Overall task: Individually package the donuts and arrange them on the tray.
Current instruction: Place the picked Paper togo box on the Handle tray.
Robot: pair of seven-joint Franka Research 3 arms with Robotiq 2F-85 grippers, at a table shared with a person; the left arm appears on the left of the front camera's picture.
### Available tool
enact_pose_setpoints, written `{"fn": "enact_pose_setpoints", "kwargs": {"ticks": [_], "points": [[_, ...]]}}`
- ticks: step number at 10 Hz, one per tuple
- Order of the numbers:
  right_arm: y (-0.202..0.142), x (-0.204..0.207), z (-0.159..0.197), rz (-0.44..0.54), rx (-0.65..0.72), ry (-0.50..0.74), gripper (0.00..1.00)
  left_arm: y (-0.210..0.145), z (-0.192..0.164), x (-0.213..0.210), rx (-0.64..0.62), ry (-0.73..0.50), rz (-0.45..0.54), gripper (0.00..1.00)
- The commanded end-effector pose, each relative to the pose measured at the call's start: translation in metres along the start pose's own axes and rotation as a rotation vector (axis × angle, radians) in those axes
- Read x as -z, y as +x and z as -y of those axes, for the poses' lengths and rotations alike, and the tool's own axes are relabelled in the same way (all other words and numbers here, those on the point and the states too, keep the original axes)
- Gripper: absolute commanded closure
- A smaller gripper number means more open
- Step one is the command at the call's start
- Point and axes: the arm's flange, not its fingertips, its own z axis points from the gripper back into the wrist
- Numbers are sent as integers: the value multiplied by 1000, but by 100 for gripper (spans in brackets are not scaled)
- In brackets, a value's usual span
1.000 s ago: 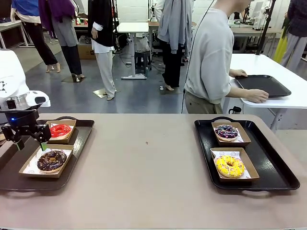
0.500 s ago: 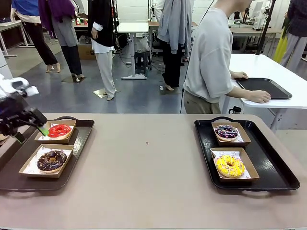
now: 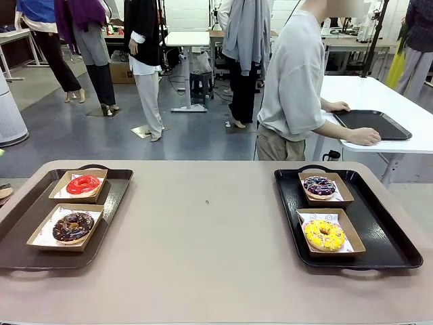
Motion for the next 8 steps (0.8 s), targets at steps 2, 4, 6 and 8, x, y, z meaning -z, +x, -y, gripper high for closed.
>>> {"fn": "enact_pose_setpoints", "kwargs": {"ticks": [2, 4, 6, 8], "points": [[0, -2, -1, -12, -13, 7, 0, 6, -67, -32, -3, -245, 75, 0], [0, -2, -1, -12, -13, 7, 0, -2, -96, -41, -41, -295, 97, 0], [0, -2, -1, -12, -13, 7, 0, -7, -109, -44, -76, -303, 106, 0], [0, -2, -1, -12, -13, 7, 0, -15, -112, -37, -82, -294, 106, 0]]}}
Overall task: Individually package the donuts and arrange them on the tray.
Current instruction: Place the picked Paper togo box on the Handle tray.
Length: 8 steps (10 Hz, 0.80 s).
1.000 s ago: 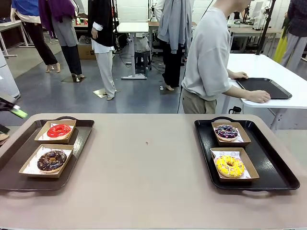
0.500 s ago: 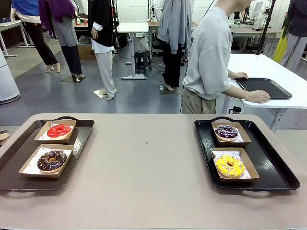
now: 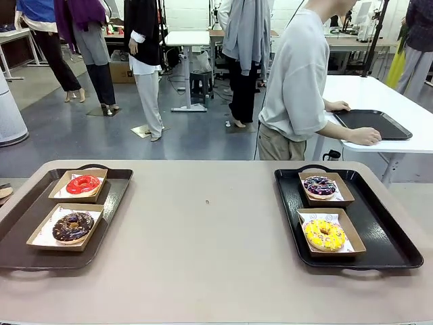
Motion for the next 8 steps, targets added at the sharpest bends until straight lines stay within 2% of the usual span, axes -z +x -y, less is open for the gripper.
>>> {"fn": "enact_pose_setpoints", "kwargs": {"ticks": [1, 8], "points": [[0, -2, -1, -11, -12, 5, 0, -1, 3, 1, 7, -3, -1, 0], [0, -2, -1, -11, -12, 5, 0, -1, 3, 1, 7, -3, -1, 0]]}}
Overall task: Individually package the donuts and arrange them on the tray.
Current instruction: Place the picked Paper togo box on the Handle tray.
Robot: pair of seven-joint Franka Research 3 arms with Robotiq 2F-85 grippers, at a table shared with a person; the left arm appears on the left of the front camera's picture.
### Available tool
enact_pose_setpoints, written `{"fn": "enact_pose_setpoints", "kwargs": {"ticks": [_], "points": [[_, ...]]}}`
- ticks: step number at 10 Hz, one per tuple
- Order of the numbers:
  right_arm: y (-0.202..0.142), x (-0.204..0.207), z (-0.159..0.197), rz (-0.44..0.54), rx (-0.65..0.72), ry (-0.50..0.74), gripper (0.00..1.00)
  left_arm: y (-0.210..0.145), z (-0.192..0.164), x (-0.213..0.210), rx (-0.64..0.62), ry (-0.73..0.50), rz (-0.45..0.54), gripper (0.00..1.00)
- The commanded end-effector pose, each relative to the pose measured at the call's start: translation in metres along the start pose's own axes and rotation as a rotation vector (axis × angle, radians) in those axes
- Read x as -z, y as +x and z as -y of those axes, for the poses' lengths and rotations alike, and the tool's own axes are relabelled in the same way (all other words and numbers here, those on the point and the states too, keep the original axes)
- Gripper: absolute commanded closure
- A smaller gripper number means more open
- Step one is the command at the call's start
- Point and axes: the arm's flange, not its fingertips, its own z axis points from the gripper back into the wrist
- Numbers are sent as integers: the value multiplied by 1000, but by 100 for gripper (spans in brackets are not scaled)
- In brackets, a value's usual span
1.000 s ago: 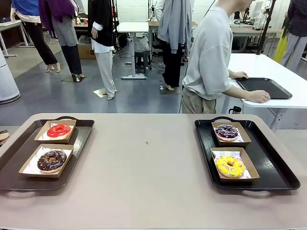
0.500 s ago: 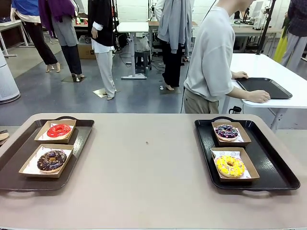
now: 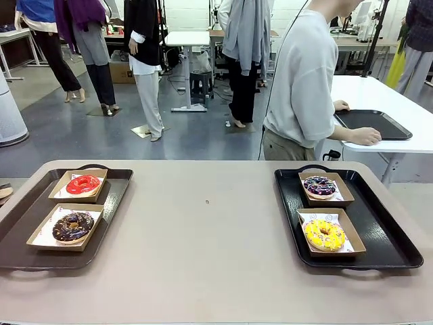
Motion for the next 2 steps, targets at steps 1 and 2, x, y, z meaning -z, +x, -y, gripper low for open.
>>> {"fn": "enact_pose_setpoints", "kwargs": {"ticks": [1, 2], "points": [[0, -2, -1, -11, -12, 5, 0, -2, 2, -2, 4, -3, 6, 0], [0, -2, -1, -11, -12, 5, 0, -2, 2, -2, 4, -3, 6, 0]]}}
